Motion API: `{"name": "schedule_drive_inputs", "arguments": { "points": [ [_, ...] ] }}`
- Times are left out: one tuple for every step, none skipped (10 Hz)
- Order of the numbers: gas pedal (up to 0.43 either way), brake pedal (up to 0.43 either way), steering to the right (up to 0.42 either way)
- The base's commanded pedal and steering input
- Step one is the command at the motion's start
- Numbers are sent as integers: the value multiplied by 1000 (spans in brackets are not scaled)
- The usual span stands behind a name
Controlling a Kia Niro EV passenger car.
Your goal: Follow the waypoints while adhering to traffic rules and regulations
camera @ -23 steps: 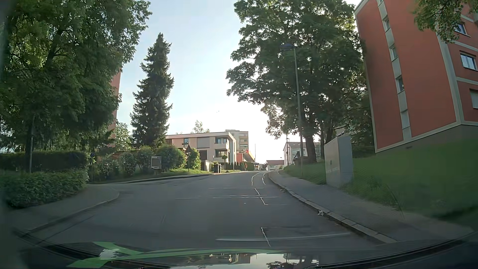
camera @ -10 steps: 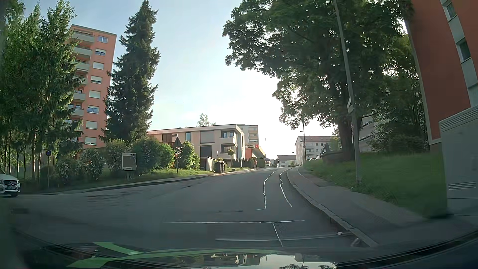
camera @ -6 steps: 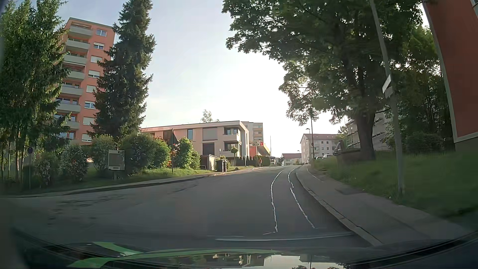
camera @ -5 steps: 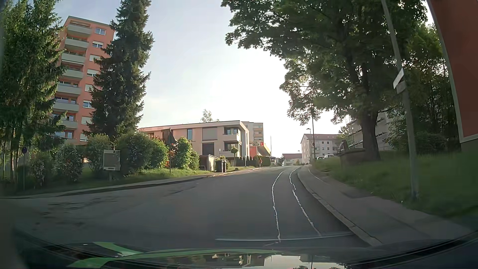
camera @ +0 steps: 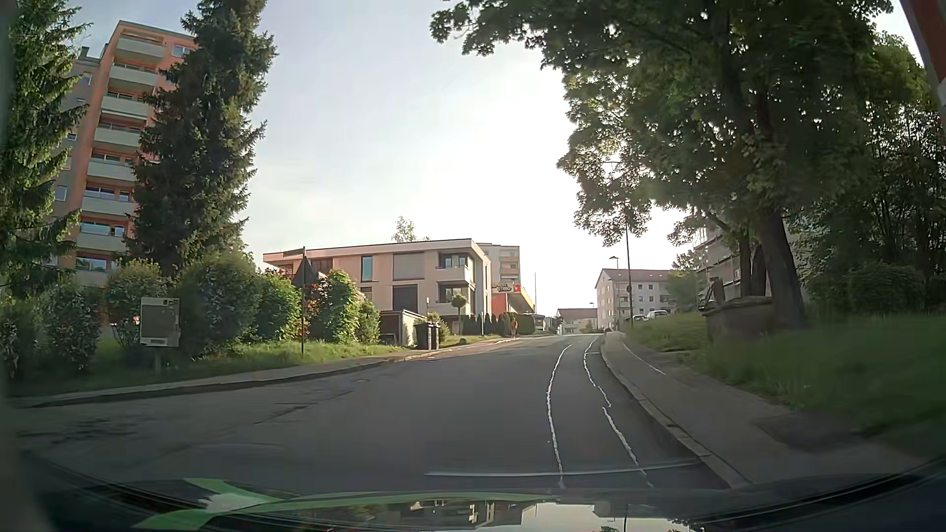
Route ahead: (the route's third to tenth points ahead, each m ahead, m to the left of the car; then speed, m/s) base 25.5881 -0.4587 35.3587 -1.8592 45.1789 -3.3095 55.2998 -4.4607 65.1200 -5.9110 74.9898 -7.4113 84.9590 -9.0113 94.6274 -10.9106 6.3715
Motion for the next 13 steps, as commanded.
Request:
{"name": "schedule_drive_inputs", "arguments": {
  "points": [
    [260, 0, 12],
    [260, 0, 13],
    [260, 0, 13],
    [260, 0, 14],
    [260, 0, 18],
    [260, 0, 22],
    [260, 0, 28],
    [260, 0, 30],
    [260, 0, 30],
    [260, 0, 31],
    [260, 0, 31],
    [260, 0, 32],
    [260, 0, 32]
  ]
}}
